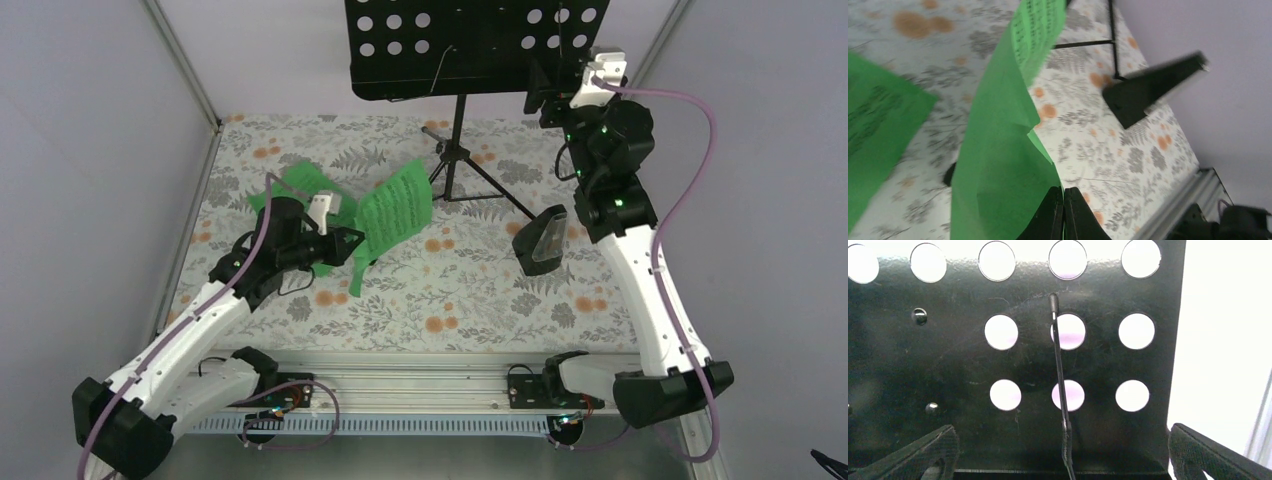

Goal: Pack up the instrument practice props

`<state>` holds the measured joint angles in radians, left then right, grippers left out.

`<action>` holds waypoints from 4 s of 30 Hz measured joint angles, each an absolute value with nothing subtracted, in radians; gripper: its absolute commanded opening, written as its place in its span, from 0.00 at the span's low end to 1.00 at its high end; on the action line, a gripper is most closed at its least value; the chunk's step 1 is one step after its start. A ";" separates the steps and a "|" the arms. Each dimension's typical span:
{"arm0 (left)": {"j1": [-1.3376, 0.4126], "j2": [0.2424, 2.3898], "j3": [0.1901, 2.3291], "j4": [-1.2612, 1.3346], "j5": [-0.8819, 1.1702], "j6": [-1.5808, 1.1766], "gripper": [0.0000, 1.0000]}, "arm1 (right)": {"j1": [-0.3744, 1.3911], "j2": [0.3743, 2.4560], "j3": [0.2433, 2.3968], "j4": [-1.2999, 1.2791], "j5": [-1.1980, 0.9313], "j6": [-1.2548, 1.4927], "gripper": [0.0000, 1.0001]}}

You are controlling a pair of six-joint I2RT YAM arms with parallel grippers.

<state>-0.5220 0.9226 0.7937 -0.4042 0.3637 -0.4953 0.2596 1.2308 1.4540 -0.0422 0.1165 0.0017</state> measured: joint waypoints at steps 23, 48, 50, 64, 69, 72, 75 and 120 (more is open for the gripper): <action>0.168 1.044 0.463 -0.224 0.603 -0.536 0.02 | 0.260 0.796 1.029 -0.104 0.108 0.074 1.00; 0.569 1.015 0.454 -0.228 0.746 -0.472 0.02 | 0.260 0.744 0.874 -0.123 -0.052 0.197 1.00; 0.570 1.015 0.454 -0.240 0.749 -0.458 0.02 | 0.260 0.761 0.874 -0.123 -0.072 0.212 1.00; 0.505 1.029 0.455 -0.265 0.787 -0.425 0.50 | 0.262 0.901 0.781 0.009 -0.314 0.401 1.00; 0.501 1.006 0.507 -0.321 0.749 -0.394 0.82 | 0.262 0.918 0.780 0.019 -0.341 0.424 1.00; 0.501 0.986 0.570 -0.349 0.704 -0.374 0.98 | 0.263 0.917 0.780 0.027 -0.347 0.432 1.00; 0.502 0.949 0.621 -0.375 0.629 -0.356 1.00 | 0.263 0.916 0.780 0.030 -0.349 0.440 1.00; -0.457 1.723 1.120 0.210 0.669 -0.270 0.72 | 0.269 0.775 0.579 0.028 -0.458 0.440 1.00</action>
